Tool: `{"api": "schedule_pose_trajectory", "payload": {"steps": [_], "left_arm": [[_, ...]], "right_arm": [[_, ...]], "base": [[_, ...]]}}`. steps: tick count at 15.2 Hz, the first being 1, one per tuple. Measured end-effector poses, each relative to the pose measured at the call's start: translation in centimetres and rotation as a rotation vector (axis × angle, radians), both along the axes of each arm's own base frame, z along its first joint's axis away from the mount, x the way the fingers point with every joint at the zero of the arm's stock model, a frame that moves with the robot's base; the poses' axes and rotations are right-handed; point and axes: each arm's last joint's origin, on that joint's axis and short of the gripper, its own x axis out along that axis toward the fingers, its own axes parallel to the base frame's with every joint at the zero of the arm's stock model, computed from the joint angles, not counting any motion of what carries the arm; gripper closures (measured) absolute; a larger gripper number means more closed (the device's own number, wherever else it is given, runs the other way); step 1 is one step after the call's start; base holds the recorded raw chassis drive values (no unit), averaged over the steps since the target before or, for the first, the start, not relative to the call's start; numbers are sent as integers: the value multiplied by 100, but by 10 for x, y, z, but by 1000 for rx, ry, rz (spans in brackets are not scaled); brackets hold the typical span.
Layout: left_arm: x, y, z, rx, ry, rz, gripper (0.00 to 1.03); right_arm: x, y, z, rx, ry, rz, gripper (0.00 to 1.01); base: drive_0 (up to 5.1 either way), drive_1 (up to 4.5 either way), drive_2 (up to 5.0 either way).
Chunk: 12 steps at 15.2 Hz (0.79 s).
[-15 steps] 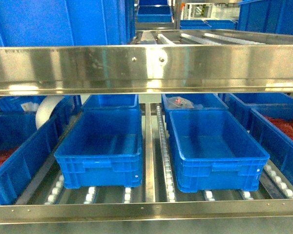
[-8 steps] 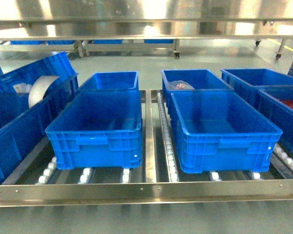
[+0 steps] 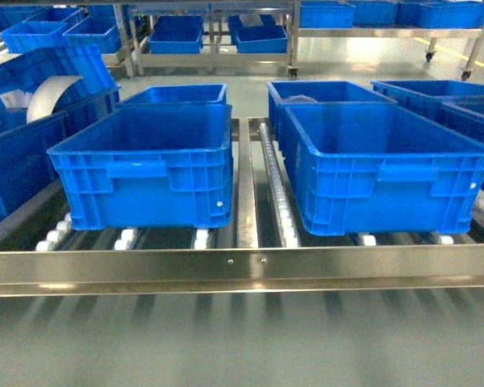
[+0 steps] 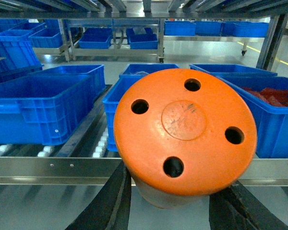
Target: Sort blue parts and orange caps into right shelf containers
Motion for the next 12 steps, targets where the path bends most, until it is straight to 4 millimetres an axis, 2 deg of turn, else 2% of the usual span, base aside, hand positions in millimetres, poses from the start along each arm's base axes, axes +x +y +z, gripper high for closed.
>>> {"api": "schedule_pose_trajectory", "payload": {"steps": [12], "left_arm": [[0, 0, 0, 0, 1, 0, 62]], "right_arm": [[0, 0, 0, 0, 1, 0, 62]], "base": [[0, 0, 0]]}}
